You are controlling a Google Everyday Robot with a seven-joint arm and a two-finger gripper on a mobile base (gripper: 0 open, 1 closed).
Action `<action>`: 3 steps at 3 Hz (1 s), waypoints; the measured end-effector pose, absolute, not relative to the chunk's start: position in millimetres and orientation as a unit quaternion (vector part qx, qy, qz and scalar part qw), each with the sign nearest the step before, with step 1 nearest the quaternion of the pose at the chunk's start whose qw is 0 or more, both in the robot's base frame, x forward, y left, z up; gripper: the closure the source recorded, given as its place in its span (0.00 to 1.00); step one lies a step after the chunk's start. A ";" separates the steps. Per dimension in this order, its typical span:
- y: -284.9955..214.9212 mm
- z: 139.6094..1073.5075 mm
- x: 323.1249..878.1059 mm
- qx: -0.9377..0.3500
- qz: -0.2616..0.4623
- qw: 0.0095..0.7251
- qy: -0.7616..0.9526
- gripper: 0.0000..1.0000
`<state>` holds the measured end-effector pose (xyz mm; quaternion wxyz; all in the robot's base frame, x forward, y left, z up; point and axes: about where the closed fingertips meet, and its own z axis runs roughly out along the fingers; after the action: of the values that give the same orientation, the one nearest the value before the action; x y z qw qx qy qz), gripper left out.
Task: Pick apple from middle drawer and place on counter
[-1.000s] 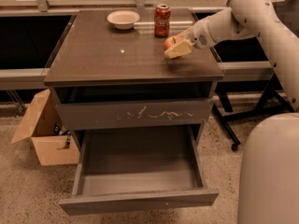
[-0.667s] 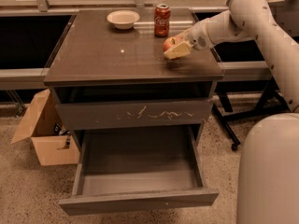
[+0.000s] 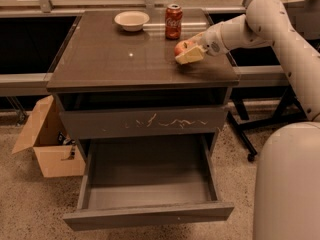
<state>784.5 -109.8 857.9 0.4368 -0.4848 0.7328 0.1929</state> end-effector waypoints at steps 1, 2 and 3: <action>-109.8 857.9 784.5 -0.485 0.193 0.437 0.733 0.28; -109.7 857.9 784.5 -0.485 0.193 0.437 0.733 0.00; -109.7 857.9 784.5 -0.485 0.193 0.437 0.733 0.00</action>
Offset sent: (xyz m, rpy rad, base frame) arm 0.0000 0.0000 0.0000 0.0000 0.0000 0.0000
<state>784.5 -109.7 857.9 0.4368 -0.4848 0.7328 0.1929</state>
